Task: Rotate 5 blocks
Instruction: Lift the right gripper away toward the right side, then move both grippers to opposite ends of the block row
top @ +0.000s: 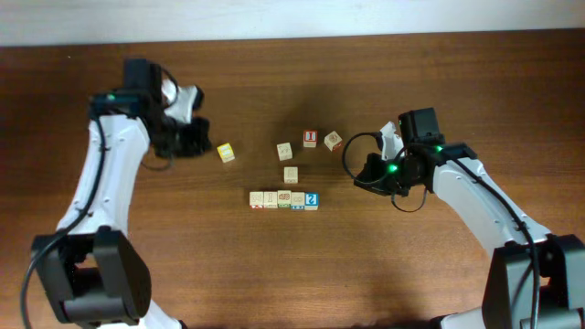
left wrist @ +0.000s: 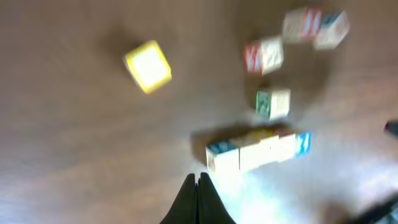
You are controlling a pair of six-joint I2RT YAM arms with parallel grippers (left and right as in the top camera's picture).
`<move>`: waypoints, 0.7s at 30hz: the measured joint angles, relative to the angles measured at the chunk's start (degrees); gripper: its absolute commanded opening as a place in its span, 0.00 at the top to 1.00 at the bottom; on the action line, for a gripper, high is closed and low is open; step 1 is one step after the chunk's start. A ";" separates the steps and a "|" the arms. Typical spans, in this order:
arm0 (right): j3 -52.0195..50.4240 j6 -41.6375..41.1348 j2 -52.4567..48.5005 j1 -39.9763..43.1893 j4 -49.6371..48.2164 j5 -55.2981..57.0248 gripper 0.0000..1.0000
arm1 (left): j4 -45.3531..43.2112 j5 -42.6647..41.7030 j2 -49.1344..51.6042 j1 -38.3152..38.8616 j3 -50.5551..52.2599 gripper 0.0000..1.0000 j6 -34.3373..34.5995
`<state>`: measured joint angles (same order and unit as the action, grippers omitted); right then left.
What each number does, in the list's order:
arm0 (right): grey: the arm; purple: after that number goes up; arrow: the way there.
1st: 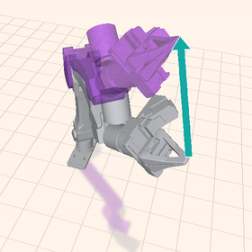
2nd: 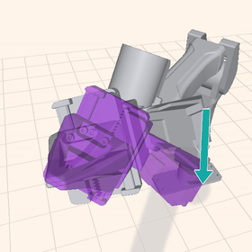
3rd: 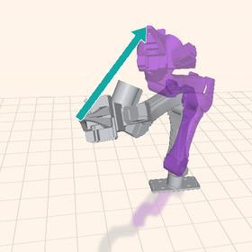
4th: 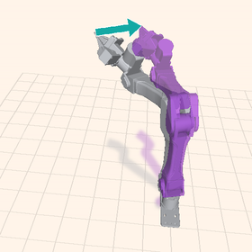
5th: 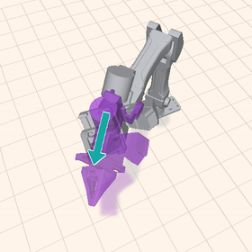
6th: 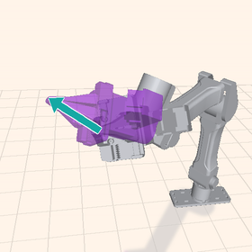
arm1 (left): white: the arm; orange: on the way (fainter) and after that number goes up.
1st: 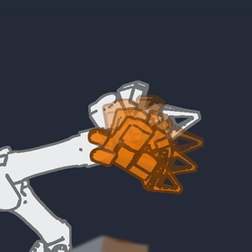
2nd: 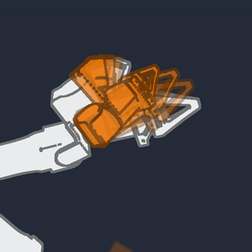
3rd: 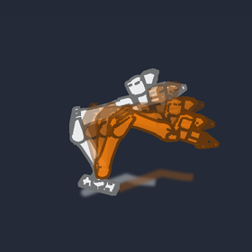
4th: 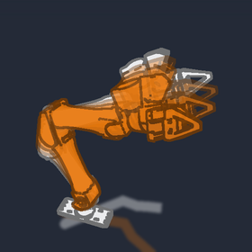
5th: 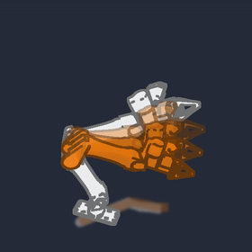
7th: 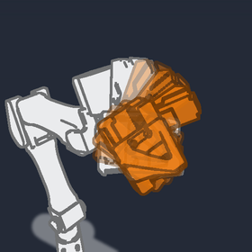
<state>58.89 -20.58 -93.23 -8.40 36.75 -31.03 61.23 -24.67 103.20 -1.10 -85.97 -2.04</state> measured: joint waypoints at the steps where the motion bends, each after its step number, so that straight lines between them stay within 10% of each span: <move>1: 0.02 -0.48 -0.59 -0.46 -1.14 -0.17 0.96 | -1.49 -1.33 0.39 0.02 2.67 1.00 -0.31; 21: 0.00 -3.65 -10.49 -3.69 -5.46 -1.27 0.96 | -17.57 -0.98 2.01 4.94 21.46 1.00 0.22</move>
<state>58.89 -24.23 -103.72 -12.10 31.29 -32.29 43.66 -25.65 105.21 3.84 -64.51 -1.83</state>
